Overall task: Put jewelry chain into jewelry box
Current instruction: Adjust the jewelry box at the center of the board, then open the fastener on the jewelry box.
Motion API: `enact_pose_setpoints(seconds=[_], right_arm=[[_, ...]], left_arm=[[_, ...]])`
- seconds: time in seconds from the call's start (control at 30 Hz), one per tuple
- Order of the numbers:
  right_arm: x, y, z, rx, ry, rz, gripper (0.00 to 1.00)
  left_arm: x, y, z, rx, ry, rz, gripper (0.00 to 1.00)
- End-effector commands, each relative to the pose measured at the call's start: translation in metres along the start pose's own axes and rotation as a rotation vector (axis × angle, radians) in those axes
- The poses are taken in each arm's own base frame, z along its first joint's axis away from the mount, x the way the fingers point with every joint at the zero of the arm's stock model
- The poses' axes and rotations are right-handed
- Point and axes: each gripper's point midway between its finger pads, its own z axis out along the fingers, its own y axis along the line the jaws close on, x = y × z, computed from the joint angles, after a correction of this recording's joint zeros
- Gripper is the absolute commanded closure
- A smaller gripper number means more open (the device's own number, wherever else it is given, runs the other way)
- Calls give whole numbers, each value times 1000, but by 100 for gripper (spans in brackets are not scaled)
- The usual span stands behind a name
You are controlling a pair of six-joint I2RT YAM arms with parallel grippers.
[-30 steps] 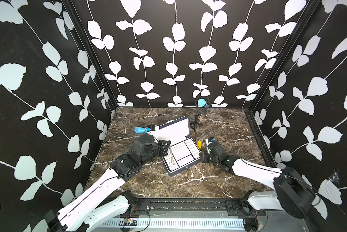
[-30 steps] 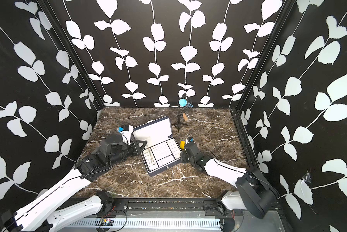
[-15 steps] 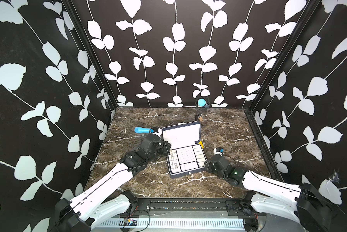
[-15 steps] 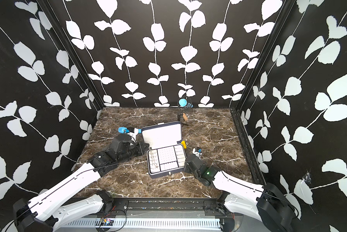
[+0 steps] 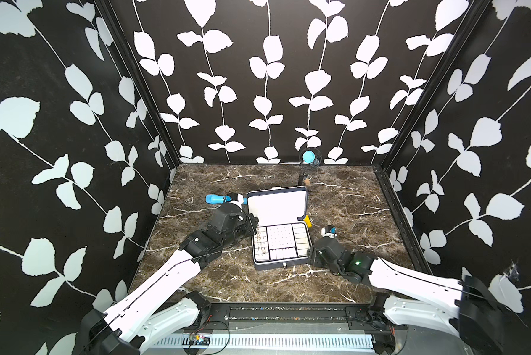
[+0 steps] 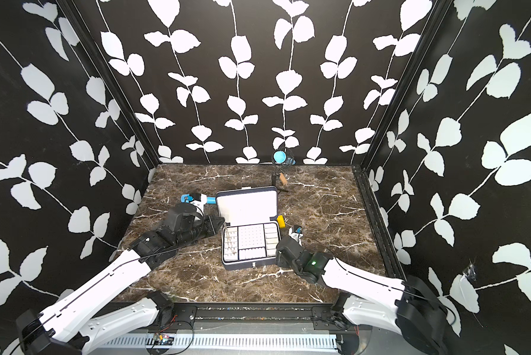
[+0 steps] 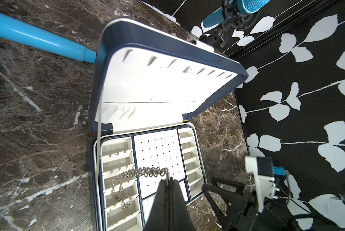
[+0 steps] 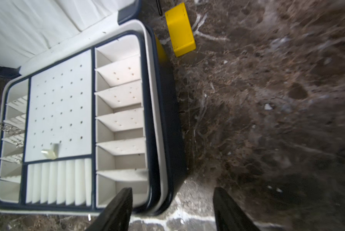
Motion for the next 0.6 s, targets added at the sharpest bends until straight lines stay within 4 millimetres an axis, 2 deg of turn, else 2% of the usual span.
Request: enact_pose_setpoints(seconds=[0.0,0.07,0.13,0.23,0.43,0.57], right_arm=[[-38,9,-43,11,-92,-186,29],[-62,24,-61,-24,-151,-252,28],[-82,39,-71,-60,-218,-282,28],[-109,60,-72,-139,-308,-191,26],[-144,108,-37,-459,-382,217,28],[-164,128,-13,-582,-417,439,32]], left_arm=[[-17,-15,-20,36,-48,44,100],[-23,-22,-26,59,-61,54,100],[-28,-29,-32,80,-76,67,100],[-35,-36,-39,99,-98,78,100],[-38,-36,-41,116,-140,104,100],[-36,-34,-39,121,-150,110,100]])
